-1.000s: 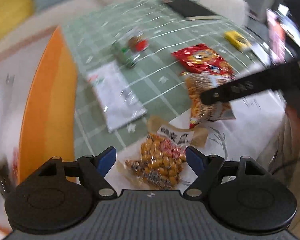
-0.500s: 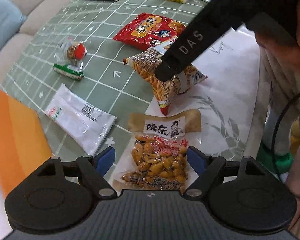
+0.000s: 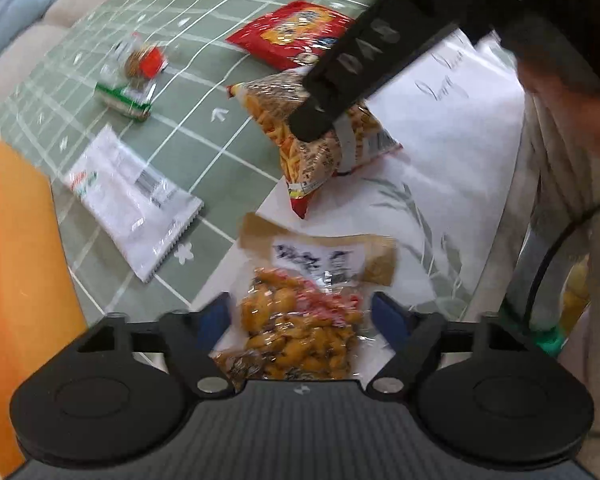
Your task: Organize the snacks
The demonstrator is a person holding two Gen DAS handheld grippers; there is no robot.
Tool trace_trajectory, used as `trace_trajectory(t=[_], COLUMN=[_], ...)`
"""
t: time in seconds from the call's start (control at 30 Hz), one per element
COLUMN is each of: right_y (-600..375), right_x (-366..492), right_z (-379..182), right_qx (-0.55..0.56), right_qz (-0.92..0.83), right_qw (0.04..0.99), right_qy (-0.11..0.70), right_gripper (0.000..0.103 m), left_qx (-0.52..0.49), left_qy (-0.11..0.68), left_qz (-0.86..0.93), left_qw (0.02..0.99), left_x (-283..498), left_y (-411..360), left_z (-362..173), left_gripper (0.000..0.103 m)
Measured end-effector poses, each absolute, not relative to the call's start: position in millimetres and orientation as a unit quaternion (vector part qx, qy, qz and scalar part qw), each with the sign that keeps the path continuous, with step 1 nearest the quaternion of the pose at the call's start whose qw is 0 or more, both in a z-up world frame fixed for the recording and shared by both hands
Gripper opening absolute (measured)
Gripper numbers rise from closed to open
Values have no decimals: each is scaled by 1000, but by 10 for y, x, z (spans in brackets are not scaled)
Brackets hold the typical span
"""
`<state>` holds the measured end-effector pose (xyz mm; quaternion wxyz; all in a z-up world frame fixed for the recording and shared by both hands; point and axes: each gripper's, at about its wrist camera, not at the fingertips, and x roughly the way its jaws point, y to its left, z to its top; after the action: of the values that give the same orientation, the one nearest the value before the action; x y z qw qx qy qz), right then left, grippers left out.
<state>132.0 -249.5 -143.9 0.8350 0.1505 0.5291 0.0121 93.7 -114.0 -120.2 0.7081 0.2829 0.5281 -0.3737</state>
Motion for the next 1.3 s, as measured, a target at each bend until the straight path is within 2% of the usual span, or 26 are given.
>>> trace_trajectory(t=[0.07, 0.3, 0.33, 0.37, 0.43, 0.6, 0.9, 1.3], right_y=[-2487, -2488, -2487, -2483, -2474, -2428, -2348, -2073], right_x=[1317, 1313, 1312, 1310, 1308, 1293, 1237, 1154], right_z=[-1438, -1441, -1439, -1438, -1430, -1401, -1243, -772], right_qx=[149, 146, 146, 146, 143, 128, 120, 97], right_qz=[12, 14, 15, 15, 16, 25, 59, 104], right_qw=[836, 836, 836, 836, 838, 843, 862, 896], right_qy=[529, 528, 528, 528, 527, 521, 490, 421], right_gripper=[41, 41, 41, 41, 40, 40, 40, 39], left_qx=[258, 188, 178, 165, 125, 123, 36, -45], left_qy=[539, 552, 549, 545, 542, 527, 490, 389], left_qz=[-349, -259, -253, -247, -234, -202, -177, -121], left_qw=[722, 770, 777, 784, 798, 817, 853, 912], left_x=[989, 1118, 1115, 1123, 1181, 1175, 1051, 973], left_y=[-1112, -958, -937, -905, -845, -819, -604, -125], left_z=[-1197, -1143, -1115, -1078, -985, -927, -652, 39], left_gripper=[72, 66, 62, 51, 39, 39, 39, 39])
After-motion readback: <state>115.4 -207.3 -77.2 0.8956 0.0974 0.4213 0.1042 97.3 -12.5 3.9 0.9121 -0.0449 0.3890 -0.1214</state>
